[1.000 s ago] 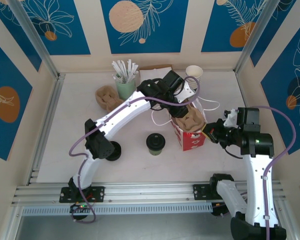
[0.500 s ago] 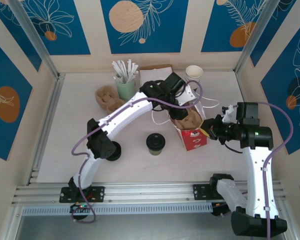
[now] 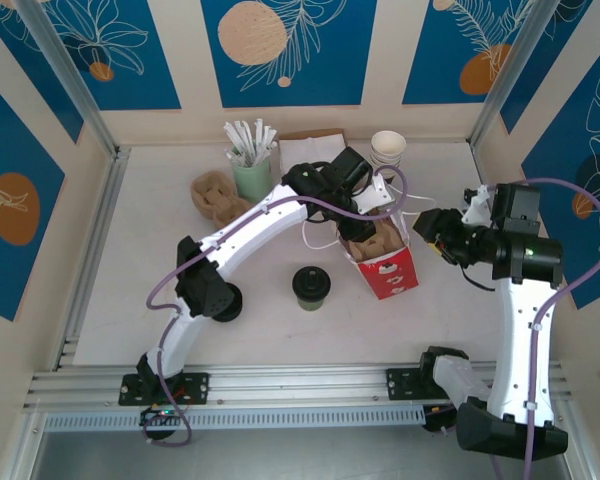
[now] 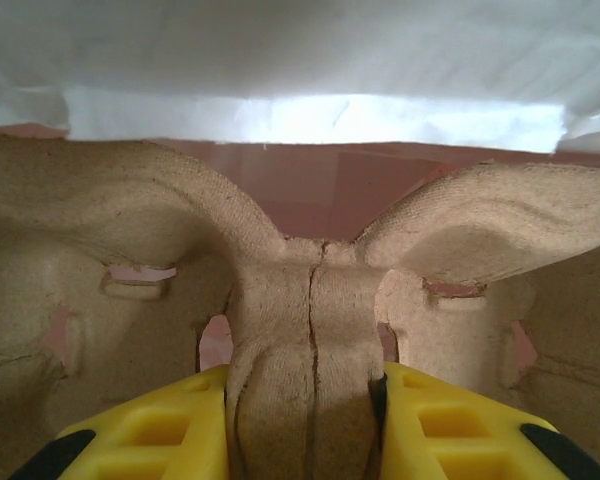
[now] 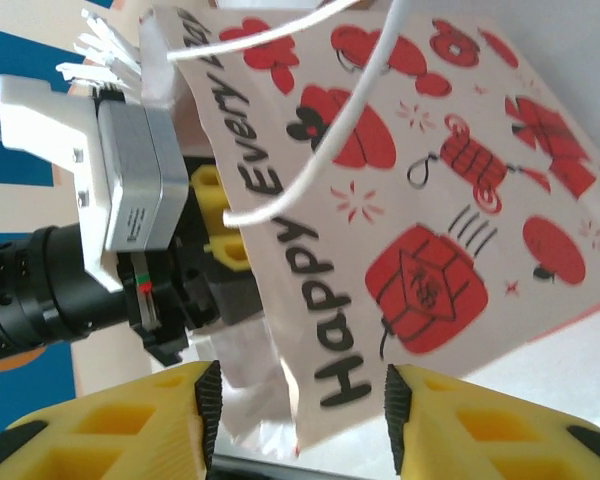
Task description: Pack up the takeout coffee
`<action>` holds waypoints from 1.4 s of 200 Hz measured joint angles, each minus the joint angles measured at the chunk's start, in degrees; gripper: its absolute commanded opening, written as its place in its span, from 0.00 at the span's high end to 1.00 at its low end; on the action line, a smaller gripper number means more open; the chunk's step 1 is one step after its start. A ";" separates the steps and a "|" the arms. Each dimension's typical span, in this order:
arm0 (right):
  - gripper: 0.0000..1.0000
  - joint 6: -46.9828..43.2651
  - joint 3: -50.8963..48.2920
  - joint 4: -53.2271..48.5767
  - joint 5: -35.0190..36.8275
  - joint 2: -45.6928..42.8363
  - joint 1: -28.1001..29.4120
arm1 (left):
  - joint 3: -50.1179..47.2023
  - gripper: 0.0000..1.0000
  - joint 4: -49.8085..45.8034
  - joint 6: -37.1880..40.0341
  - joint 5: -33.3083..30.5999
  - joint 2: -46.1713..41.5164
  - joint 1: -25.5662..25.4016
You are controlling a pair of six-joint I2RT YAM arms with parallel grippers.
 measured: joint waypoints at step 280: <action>0.98 -4.55 -6.49 10.75 9.29 6.01 7.54 | 0.13 0.64 8.11 -0.57 5.25 6.08 -0.52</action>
